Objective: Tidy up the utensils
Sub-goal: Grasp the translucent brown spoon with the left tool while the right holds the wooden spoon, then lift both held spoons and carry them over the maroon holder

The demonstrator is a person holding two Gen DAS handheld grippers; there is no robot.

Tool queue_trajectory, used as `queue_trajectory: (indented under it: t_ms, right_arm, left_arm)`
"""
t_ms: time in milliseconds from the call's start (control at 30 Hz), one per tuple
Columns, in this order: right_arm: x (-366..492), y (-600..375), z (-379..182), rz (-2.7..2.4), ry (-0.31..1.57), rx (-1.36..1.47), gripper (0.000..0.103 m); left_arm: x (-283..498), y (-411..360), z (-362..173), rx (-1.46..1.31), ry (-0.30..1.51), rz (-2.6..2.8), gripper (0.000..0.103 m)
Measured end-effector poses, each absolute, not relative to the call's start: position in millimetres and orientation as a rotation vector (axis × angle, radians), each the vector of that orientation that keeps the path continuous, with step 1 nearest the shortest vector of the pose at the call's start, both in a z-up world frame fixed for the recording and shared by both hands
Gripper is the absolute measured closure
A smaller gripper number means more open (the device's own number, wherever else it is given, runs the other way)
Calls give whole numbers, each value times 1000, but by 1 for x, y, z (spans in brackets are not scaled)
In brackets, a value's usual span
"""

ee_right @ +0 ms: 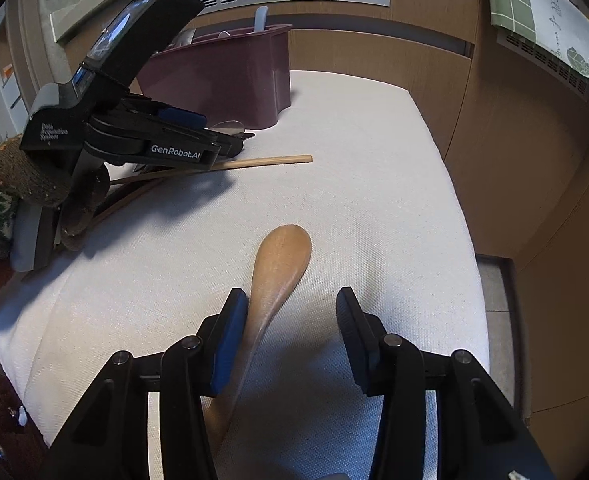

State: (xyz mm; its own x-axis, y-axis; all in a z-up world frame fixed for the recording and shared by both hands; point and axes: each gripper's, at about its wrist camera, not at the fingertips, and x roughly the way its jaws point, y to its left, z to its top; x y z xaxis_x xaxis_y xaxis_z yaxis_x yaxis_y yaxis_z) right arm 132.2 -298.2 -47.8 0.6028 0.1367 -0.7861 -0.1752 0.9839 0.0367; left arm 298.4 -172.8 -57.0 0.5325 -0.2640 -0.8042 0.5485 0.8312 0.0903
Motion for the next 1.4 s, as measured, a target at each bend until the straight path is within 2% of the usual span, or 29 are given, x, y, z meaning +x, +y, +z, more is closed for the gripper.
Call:
queue_trajectory:
  t_ms: [233, 567, 667, 967, 1033, 1167, 1267, 1300, 1400]
  right_arm:
    - [131, -298, -49, 170, 900, -49, 60]
    - [132, -297, -49, 164, 892, -52, 60]
    - [131, -298, -49, 165, 892, -52, 60]
    - [136, -307, -47, 207, 935, 83, 47]
    - [140, -299, -46, 225, 970, 25, 44]
    - [144, -285, -48, 194, 970, -59, 45]
    - [155, -282, -47, 162, 972, -52, 48]
    - [158, -282, -47, 150, 973, -45, 52]
    - [167, -279, -46, 113, 968, -67, 74]
  left_arm:
    - [298, -174, -59, 310, 906, -610, 64]
    - [297, -186, -51, 376, 908, -568, 65]
    - [297, -187, -50, 351, 914, -571, 68]
    - [282, -158, -51, 305, 937, -540, 68]
    - [274, -141, -52, 277, 954, -534, 68]
    - [259, -112, -52, 253, 964, -524, 68]
    - [253, -104, -52, 250, 968, -527, 68]
    - [253, -106, -53, 256, 967, -528, 68]
    - [250, -109, -53, 271, 969, -528, 68]
